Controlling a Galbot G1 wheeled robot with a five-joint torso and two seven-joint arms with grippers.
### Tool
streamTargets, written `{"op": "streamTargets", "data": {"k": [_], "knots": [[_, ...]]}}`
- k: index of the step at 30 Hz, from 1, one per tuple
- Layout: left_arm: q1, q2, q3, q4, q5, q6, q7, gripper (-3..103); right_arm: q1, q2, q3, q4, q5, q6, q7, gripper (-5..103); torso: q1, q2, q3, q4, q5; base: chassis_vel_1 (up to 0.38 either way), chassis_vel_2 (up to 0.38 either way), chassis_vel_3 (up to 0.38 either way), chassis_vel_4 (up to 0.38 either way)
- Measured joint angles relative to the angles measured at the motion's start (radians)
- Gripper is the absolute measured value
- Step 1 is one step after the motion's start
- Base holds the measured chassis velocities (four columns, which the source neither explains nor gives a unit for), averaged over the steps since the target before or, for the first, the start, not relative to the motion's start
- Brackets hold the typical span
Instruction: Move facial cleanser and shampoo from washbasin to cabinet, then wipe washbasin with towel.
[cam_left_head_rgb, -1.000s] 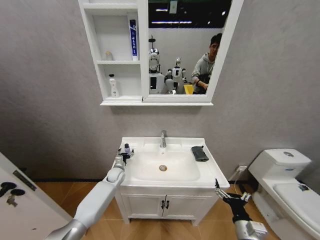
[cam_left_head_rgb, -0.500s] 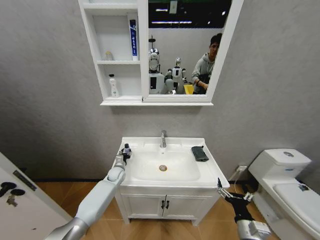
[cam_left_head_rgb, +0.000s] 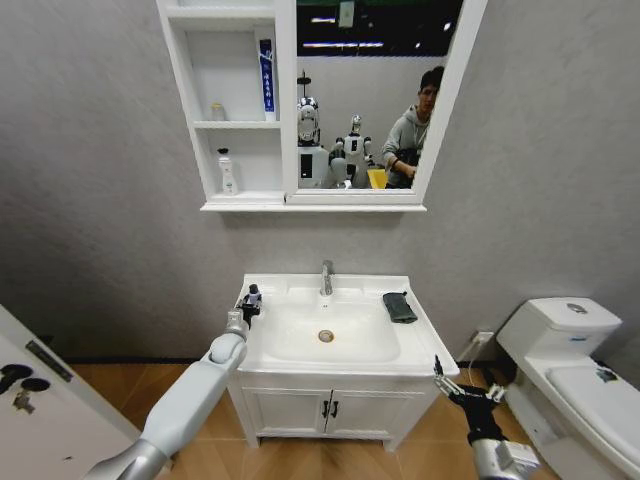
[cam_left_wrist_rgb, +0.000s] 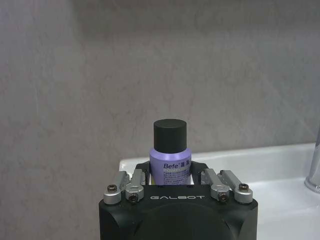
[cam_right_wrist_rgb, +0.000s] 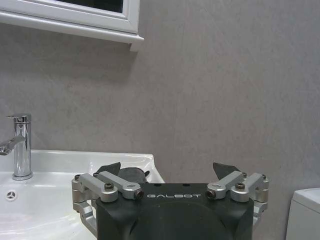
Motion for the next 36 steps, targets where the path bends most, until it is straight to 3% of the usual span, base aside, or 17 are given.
{"op": "streamTargets", "data": {"k": [1, 4, 6, 7, 8, 11, 12, 14, 15, 21, 24, 28, 31, 36], "knots": [[0.0, 0.0, 0.0, 0.0, 0.0, 0.0, 0.0, 42, 0.0, 0.0, 0.0, 0.0, 0.0, 0.0, 0.0, 100, 0.0, 0.0, 0.0, 0.0, 0.0, 0.0, 0.0, 0.0, 0.0], [0.014, 0.102, -0.022, -0.14, -0.07, 0.058, -0.021, 42, 0.011, 0.003, -0.009, -0.006, -0.008, 0.0, 0.0, 100, 0.0, 0.0, 0.0, 0.0, 0.0, 0.0, 0.0, 0.0, 0.0], [0.018, 0.127, -0.03, -0.174, -0.089, 0.073, -0.03, 42, 0.015, 0.005, -0.013, -0.008, -0.011, -0.001, 0.0, 100, 0.0, 0.0, 0.0, 0.0002, 0.0002, 0.0, 0.0, 0.0, 0.0], [0.023, 0.187, -0.046, -0.246, -0.137, 0.104, -0.048, 42, 0.019, 0.009, -0.02, -0.009, -0.017, -0.001, 0.0, 100, 0.0, 0.0, 0.0, 0.0001, 0.0002, 0.0, 0.0, 0.0, 0.0], [0.023, 0.187, -0.046, -0.246, -0.137, 0.104, -0.048, 42, 0.019, 0.009, -0.02, -0.009, -0.017, -0.001, 0.0, 100, 0.0, 0.0, 0.0, 0.0001, 0.0002, 0.0, 0.0, 0.0, 0.0], [0.035, 0.34, -0.091, -0.435, -0.26, 0.173, -0.079, 42, 0.021, 0.017, -0.036, -0.009, -0.029, -0.002, 0.0, 100, 0.0, 0.0, 0.0, 0.0, 0.0002, 0.0, 0.0, 0.0, 0.0], [0.035, 0.34, -0.091, -0.435, -0.26, 0.173, -0.079, 42, 0.021, 0.017, -0.036, -0.009, -0.029, -0.002, 0.0, 100, 0.0, 0.0, 0.0, 0.0, 0.0002, 0.0, 0.0, 0.0, 0.0], [0.029, 0.422, -0.113, -0.521, -0.339, 0.204, -0.096, 42, 0.021, 0.017, -0.038, -0.002, -0.031, -0.003, 0.0, 100, 0.0, 0.0, 0.0, 0.0005, 0.0001, 0.0, 0.0, 0.0, 0.0], [0.029, 0.422, -0.113, -0.521, -0.339, 0.204, -0.096, 42, 0.021, 0.017, -0.038, -0.002, -0.031, -0.003, 0.0, 100, 0.0, 0.0, 0.0, 0.0005, 0.0001, 0.0, 0.0, 0.0, 0.0], [-0.125, 0.566, -0.109, -0.631, -0.546, 0.268, -0.153, 42, 0.023, 0.016, -0.038, 0.013, -0.032, -0.003, -0.002, 100, 0.0, 0.0, 0.0, 0.0, 0.0001, 0.0, 0.0, 0.0, 0.0], [-0.197, 0.602, -0.092, -0.652, -0.613, 0.293, -0.17, 42, 0.023, 0.019, -0.039, 0.019, -0.034, -0.003, -0.004, 100, 0.0, 0.0, 0.0, 0.0, 0.0002, 0.0, 0.0, 0.0, 0.0], [-0.295, 0.626, -0.065, -0.65, -0.642, 0.322, -0.171, 42, 0.023, 0.025, -0.04, 0.026, -0.035, -0.001, -0.005, 100, 0.0, 0.0, 0.0, 0.0002, 0.0002, 0.0, 0.0, 0.0, 0.0], [-0.351, 0.623, -0.046, -0.635, -0.659, 0.338, -0.171, 42, 0.023, 0.026, -0.039, 0.028, -0.035, 0.0, -0.006, 100, 0.0, 0.0, 0.0, 0.0001, 0.0003, 0.0, 0.0, 0.0, 0.0], [-0.522, 0.568, 0.067, -0.563, -0.684, 0.357, -0.176, 42, 0.02, 0.028, -0.032, 0.032, -0.035, 0.003, -0.006, 100, 0.0, 0.0, 0.0, 0.0001, 0.0001, 0.0, 0.0, 0.0, 0.0]]}}
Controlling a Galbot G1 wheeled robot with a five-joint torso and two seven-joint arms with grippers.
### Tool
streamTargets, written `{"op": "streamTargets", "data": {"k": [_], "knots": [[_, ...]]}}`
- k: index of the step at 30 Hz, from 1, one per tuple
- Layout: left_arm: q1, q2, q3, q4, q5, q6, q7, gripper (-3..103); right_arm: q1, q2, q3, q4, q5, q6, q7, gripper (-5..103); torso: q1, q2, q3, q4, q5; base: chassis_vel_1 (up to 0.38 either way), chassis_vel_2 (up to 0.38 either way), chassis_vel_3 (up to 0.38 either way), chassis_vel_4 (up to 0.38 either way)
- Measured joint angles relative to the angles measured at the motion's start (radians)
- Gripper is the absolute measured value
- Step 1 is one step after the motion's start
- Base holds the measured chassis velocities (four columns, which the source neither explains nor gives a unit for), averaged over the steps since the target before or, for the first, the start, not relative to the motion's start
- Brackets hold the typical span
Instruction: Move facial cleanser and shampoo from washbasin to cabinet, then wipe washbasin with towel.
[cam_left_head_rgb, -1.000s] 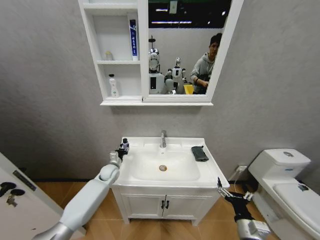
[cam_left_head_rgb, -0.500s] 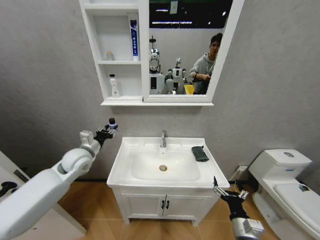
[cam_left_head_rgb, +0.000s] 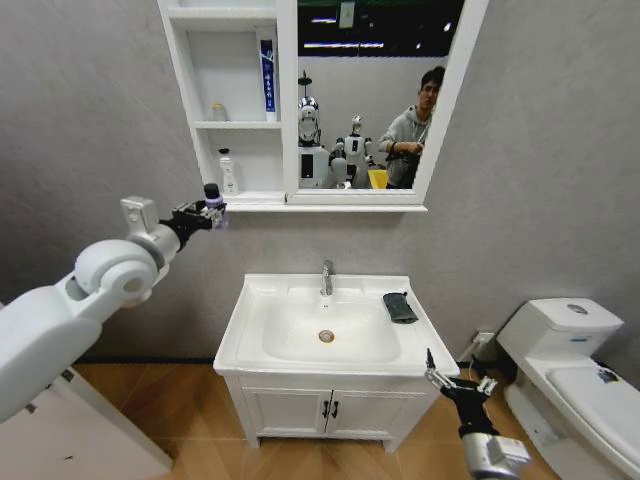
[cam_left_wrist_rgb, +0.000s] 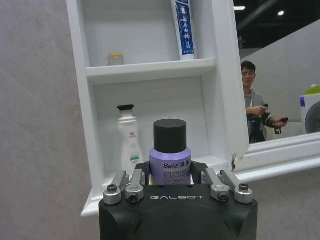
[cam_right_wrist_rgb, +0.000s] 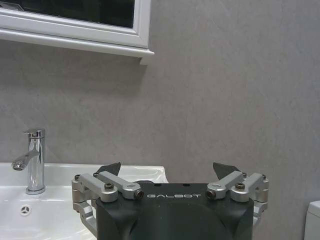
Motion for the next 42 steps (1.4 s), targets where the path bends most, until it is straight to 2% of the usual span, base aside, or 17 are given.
{"op": "streamTargets", "data": {"k": [5, 12, 20, 25, 33, 42], "knots": [[-0.098, -0.056, 0.091, 0.038, -0.048, 0.01, -0.025, 42, -0.001, 0.002, 0.009, -0.001, 0.003, 0.002, 0.0, 100, 0.0, 0.0, 0.0, -0.0003, 0.0002, 0.0, 0.0, 0.0, 0.0], [-0.211, -0.112, 0.195, 0.108, -0.051, 0.03, -0.026, 42, 0.007, 0.004, 0.011, -0.014, 0.007, 0.003, 0.0, 100, 0.0, 0.0, 0.0, -0.0001, 0.0002, 0.0, 0.0, 0.0, 0.0], [-0.364, -0.159, 0.304, 0.239, -0.058, 0.108, 0.01, 42, 0.02, 0.014, 0.007, -0.04, 0.008, 0.011, -0.001, 100, 0.0, 0.0, 0.0, -0.0001, 0.0001, 0.0, 0.0, 0.0, 0.0], [-0.452, -0.188, 0.359, 0.311, -0.105, 0.156, 0.02, 42, 0.03, 0.015, 0.005, -0.054, 0.009, 0.013, -0.002, 100, 0.0, 0.0, 0.0, 0.0002, 0.0002, 0.0, 0.0, 0.0, 0.0], [-0.54, -0.27, 0.404, 0.394, -0.158, 0.186, -0.002, 42, 0.034, 0.014, 0.01, -0.065, 0.02, 0.018, -0.005, 100, 0.0, 0.0, 0.0, -0.0002, 0.0004, 0.0, 0.0, 0.0, 0.0], [-0.561, -0.343, 0.417, 0.469, -0.136, 0.186, 0.001, 42, 0.031, 0.014, 0.014, -0.071, 0.024, 0.024, -0.009, 100, 0.0, 0.0, 0.0, -0.0001, 0.0002, 0.0, 0.0, 0.0, 0.0]]}}
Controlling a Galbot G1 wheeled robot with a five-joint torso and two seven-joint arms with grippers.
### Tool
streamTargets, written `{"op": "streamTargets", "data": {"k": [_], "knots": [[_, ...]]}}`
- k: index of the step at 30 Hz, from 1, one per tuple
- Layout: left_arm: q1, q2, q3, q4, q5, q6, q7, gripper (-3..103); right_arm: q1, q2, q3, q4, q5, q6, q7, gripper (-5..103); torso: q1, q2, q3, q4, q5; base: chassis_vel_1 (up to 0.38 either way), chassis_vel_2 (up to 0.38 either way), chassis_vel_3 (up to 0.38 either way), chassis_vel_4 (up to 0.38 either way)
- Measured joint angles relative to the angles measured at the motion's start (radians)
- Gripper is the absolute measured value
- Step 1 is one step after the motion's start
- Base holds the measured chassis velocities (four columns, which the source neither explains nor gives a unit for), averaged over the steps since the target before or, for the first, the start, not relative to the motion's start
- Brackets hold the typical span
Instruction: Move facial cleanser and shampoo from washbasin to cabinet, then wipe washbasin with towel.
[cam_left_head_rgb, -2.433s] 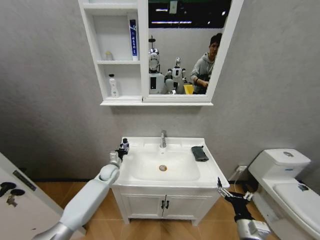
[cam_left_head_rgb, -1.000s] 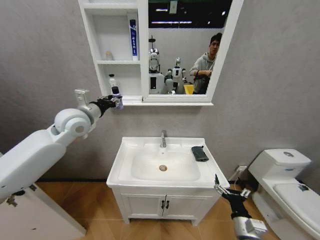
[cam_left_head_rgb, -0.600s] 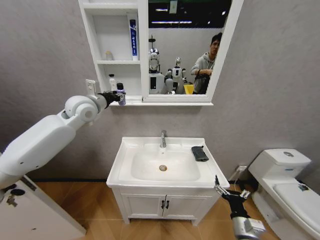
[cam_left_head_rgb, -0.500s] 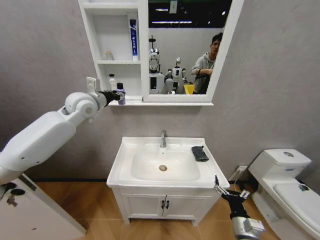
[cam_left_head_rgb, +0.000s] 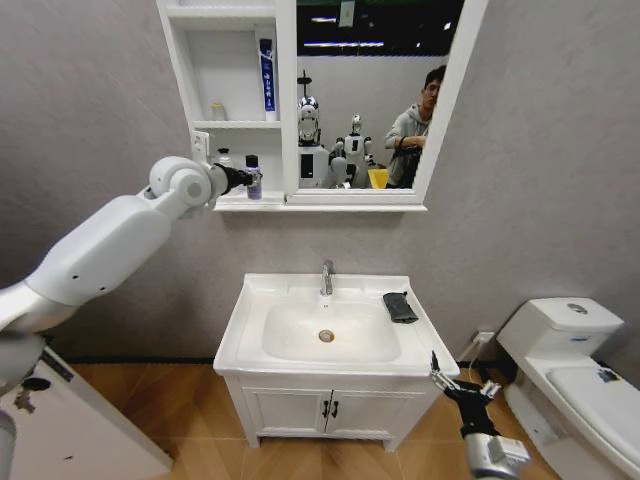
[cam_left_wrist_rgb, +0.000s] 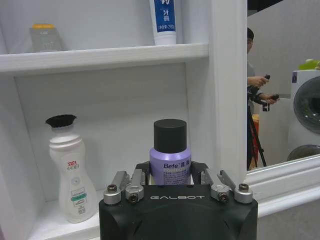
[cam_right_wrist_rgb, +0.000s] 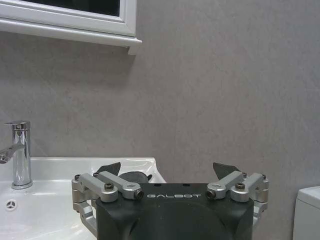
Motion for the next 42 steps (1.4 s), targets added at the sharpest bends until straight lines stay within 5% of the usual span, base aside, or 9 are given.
{"op": "streamTargets", "data": {"k": [12, 42], "knots": [[-0.026, -0.103, 0.007, 0.181, 0.07, -0.018, 0.049, 42, -0.003, 0.008, 0.012, -0.006, 0.001, 0.005, 0.001, 100, 0.0, 0.0, 0.0, 0.0, 0.0, 0.0, 0.0, 0.0, 0.0], [-0.009, -0.175, -0.002, 0.294, 0.132, -0.042, 0.072, 42, -0.009, 0.024, 0.02, -0.032, -0.007, 0.018, 0.003, 100, 0.0, 0.0, 0.0, 0.0001, 0.0, 0.0, 0.0, 0.0, 0.0]]}}
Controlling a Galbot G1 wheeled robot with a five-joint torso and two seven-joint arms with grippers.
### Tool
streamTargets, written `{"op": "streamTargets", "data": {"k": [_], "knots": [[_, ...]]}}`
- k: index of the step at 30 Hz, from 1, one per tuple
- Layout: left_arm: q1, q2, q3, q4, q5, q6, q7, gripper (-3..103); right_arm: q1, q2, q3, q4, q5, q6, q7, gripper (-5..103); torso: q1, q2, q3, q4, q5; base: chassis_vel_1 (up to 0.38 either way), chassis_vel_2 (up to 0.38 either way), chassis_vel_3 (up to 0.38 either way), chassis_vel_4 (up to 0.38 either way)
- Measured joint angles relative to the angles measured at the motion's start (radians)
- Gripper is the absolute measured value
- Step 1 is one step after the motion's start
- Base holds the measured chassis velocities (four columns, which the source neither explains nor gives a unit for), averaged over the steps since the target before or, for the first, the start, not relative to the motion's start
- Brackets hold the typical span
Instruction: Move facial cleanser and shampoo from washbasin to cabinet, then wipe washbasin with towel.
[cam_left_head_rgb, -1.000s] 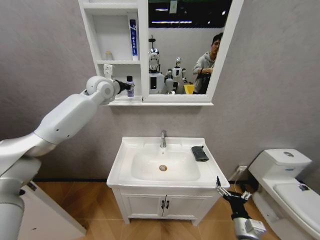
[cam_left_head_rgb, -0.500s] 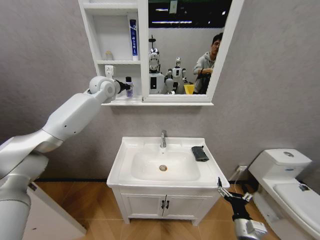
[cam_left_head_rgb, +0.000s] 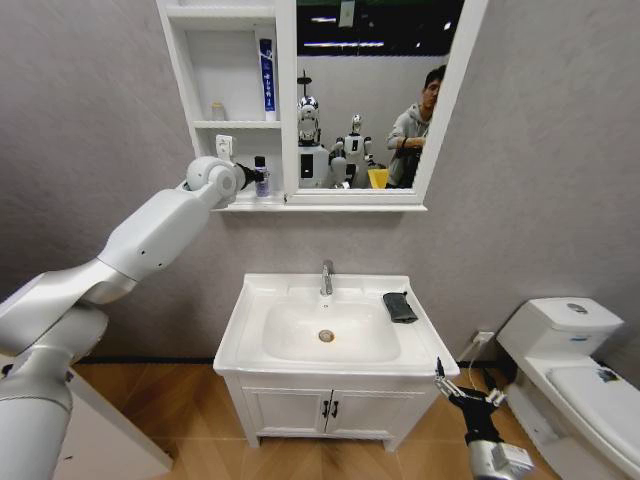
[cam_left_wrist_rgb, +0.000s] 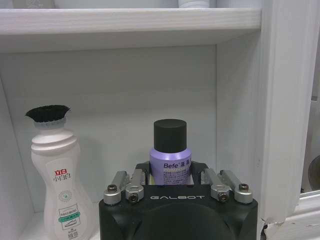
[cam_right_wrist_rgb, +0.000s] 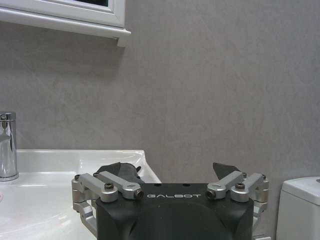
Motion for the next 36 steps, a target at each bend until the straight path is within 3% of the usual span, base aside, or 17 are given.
{"op": "streamTargets", "data": {"k": [6, 9, 10, 12, 15, 16, 19, 20, 22, 26, 28, 29, 31, 32, 34, 36], "knots": [[0.009, -0.007, -0.008, 0.011, 0.011, -0.008, 0.004, 39, -0.008, 0.002, 0.005, -0.002, -0.001, 0.006, 0.0, 100, 0.0, 0.0, 0.0, -0.0001, 0.0001, 0.0, 0.0, 0.0, 0.0], [0.017, -0.006, -0.01, 0.011, 0.014, -0.002, 0.004, 47, -0.011, 0.002, 0.008, -0.007, -0.001, 0.011, -0.004, 100, 0.0, 0.0, 0.0, -0.0001, -0.0002, 0.0, 0.0, 0.0, 0.0], [0.023, -0.002, -0.014, 0.005, 0.015, 0.002, 0.003, 58, -0.011, 0.003, 0.008, -0.016, -0.001, 0.014, -0.006, 100, 0.0, 0.0, 0.0, -0.0001, -0.0002, 0.0, 0.0, 0.0, 0.0], [0.025, 0.002, -0.015, -0.001, 0.015, 0.004, 0.001, 58, -0.011, 0.004, 0.008, -0.02, -0.001, 0.014, -0.006, 100, 0.0, 0.0, 0.0, -0.0001, 0.0, 0.0, 0.0, 0.0, 0.0], [0.036, 0.02, -0.017, -0.032, 0.014, 0.014, -0.012, 75, -0.007, 0.005, 0.006, -0.023, -0.002, 0.014, -0.007, 100, 0.0, 0.0, 0.0, 0.0, -0.0001, 0.0, 0.0, 0.0, 0.0], [0.036, 0.02, -0.017, -0.032, 0.014, 0.014, -0.012, 75, -0.007, 0.005, 0.006, -0.023, -0.002, 0.014, -0.007, 100, 0.0, 0.0, 0.0, 0.0, -0.0001, 0.0, 0.0, 0.0, 0.0], [0.061, 0.061, -0.027, -0.109, -0.012, 0.022, -0.041, 91, 0.0, 0.002, 0.007, -0.03, -0.002, 0.014, -0.007, 100, 0.0, 0.0, 0.0, -0.0002, -0.0001, 0.0, 0.0, 0.0, 0.0], [0.061, 0.061, -0.027, -0.109, -0.012, 0.022, -0.041, 91, 0.0, 0.002, 0.007, -0.03, -0.002, 0.014, -0.007, 100, 0.0, 0.0, 0.0, -0.0002, -0.0001, 0.0, 0.0, 0.0, 0.0], [0.082, 0.099, -0.037, -0.181, -0.019, 0.034, -0.055, 98, 0.004, 0.0, 0.006, -0.031, -0.002, 0.012, -0.006, 100, 0.0, 0.0, 0.0, -0.0002, 0.0001, 0.0, 0.0, 0.0, 0.0], [0.123, 0.162, -0.057, -0.269, -0.024, 0.039, -0.074, 100, 0.008, -0.001, 0.005, -0.027, 0.0, 0.004, 0.002, 100, 0.0, 0.0, 0.0, -0.0004, 0.0, 0.0, 0.0, 0.0, 0.0], [0.193, 0.252, -0.086, -0.383, -0.023, 0.037, -0.085, 100, 0.011, -0.002, 0.004, -0.019, 0.007, 0.0, 0.01, 100, 0.0, 0.0, 0.0, -0.0001, -0.0001, 0.0, 0.0, 0.0, 0.0], [0.193, 0.252, -0.086, -0.383, -0.023, 0.037, -0.085, 100, 0.011, -0.002, 0.004, -0.019, 0.007, 0.0, 0.01, 100, 0.0, 0.0, 0.0, -0.0001, -0.0001, 0.0, 0.0, 0.0, 0.0], [0.309, 0.33, -0.147, -0.516, -0.019, 0.015, -0.086, 100, 0.012, -0.004, 0.003, -0.014, 0.02, 0.004, 0.006, 100, 0.0, 0.0, 0.0, 0.0004, -0.0002, 0.0, 0.0, 0.0, 0.0], [0.309, 0.33, -0.147, -0.516, -0.019, 0.015, -0.086, 100, 0.012, -0.004, 0.003, -0.014, 0.02, 0.004, 0.006, 100, 0.0, 0.0, 0.0, 0.0004, -0.0002, 0.0, 0.0, 0.0, 0.0], [0.497, 0.412, -0.265, -0.64, 0.057, -0.048, -0.05, 100, 0.013, -0.006, 0.005, -0.012, 0.02, 0.019, -0.006, 100, 0.0, 0.0, 0.0, -0.0001, -0.0006, 0.0, 0.0, 0.0, 0.0], [0.559, 0.435, -0.308, -0.669, 0.099, -0.067, -0.034, 100, 0.014, -0.007, 0.005, -0.011, 0.014, 0.023, -0.007, 100, 0.0, 0.0, 0.0, -0.0002, -0.0004, 0.0, 0.0, 0.0, 0.0]]}}
